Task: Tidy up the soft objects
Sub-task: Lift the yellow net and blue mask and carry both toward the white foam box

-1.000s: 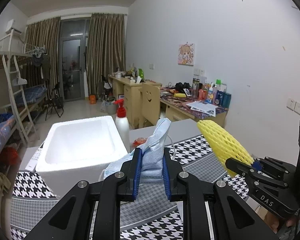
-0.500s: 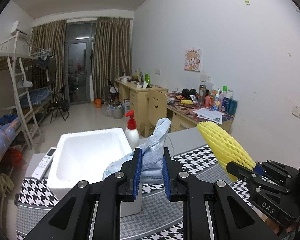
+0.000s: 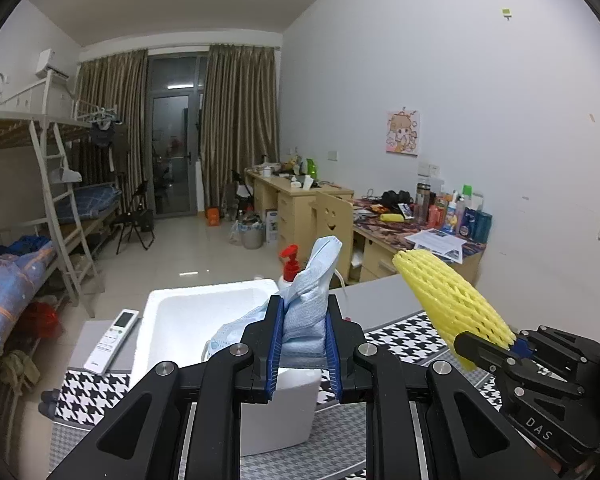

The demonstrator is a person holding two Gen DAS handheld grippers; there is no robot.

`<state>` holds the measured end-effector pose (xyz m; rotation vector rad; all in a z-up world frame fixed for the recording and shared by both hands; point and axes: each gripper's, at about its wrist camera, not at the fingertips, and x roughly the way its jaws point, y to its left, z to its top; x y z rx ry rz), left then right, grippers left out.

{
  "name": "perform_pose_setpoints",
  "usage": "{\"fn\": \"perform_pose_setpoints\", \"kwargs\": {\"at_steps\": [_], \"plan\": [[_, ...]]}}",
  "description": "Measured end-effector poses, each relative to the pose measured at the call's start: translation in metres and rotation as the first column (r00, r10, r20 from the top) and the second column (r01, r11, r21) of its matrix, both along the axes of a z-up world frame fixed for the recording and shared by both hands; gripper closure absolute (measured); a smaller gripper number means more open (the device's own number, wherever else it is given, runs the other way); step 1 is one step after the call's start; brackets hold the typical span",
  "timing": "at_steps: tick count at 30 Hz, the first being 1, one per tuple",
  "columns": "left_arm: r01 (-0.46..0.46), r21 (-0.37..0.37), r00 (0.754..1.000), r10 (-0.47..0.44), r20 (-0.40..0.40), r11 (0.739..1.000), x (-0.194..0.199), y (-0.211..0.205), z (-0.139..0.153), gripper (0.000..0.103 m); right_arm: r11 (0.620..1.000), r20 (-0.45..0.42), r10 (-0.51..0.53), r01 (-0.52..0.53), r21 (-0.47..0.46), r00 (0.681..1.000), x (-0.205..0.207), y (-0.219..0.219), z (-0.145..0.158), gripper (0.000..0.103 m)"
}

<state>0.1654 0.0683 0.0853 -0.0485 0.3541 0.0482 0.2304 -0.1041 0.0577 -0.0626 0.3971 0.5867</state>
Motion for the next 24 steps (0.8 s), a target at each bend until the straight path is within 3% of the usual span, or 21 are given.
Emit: {"fn": "perform_pose_setpoints", "kwargs": {"at_steps": [24], "plan": [[-0.144, 0.031, 0.990, 0.144, -0.004, 0.989, 0.016, 0.030, 0.000, 0.082, 0.993, -0.020, 0.117, -0.117, -0.009, 0.993, 0.015, 0.043, 0.017, 0.079]]}}
